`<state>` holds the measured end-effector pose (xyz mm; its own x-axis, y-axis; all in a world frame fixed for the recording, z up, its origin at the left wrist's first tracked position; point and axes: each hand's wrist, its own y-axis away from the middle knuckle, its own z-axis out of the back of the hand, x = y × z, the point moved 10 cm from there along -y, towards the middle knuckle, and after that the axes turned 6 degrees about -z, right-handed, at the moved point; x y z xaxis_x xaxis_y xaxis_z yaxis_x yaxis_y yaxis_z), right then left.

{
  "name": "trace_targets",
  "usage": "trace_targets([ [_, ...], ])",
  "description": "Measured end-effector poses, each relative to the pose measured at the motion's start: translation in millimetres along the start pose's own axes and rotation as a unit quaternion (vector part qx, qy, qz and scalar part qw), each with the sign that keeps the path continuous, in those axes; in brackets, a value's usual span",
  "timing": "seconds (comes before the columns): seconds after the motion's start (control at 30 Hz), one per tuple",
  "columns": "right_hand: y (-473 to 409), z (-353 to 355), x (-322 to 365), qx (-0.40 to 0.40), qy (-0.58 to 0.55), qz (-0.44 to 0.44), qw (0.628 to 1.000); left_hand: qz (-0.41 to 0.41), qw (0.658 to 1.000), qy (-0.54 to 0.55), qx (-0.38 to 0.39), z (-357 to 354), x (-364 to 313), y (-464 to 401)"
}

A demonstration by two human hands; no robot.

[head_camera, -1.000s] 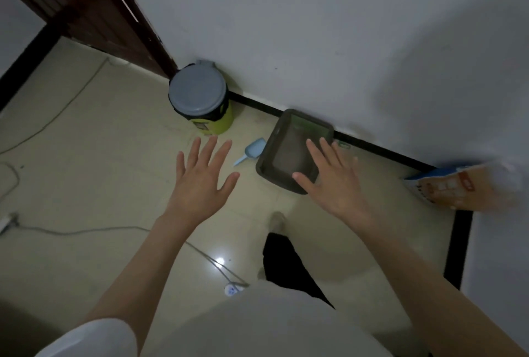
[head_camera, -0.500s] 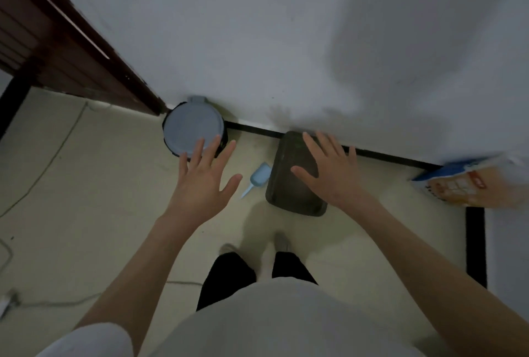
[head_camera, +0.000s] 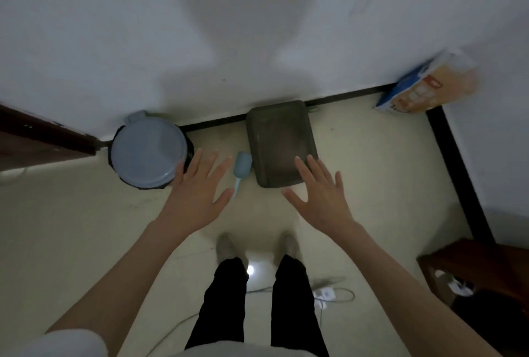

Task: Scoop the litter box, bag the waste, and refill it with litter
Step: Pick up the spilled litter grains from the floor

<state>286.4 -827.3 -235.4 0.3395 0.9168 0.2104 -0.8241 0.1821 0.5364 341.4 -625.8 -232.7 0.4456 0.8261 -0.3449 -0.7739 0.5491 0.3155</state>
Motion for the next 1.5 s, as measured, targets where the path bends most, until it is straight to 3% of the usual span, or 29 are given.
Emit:
trace_targets([
  [0.37, -42, -72, -109, 0.026, 0.006, -0.072, 0.997, -0.028, 0.997, 0.009, 0.07, -117, -44, -33],
  [0.77, -122, -215, -278, 0.061, 0.066, 0.026, 0.996, -0.014, 0.994, -0.014, 0.104, -353, -144, -126],
  [1.17, -277, -474, -323, 0.091, 0.09, 0.144, 0.981, 0.084, 0.989, 0.05, 0.114, -624, -7, -210],
  [1.33, -298, -554, -302, 0.123, 0.079, 0.196, 0.97, 0.108, 0.987, 0.102, 0.069, -688, 27, -198],
  [1.5, -290, -592, -286, 0.136, 0.059, 0.222, 0.964, 0.111, 0.983, 0.136, 0.057, -720, 30, -181],
])
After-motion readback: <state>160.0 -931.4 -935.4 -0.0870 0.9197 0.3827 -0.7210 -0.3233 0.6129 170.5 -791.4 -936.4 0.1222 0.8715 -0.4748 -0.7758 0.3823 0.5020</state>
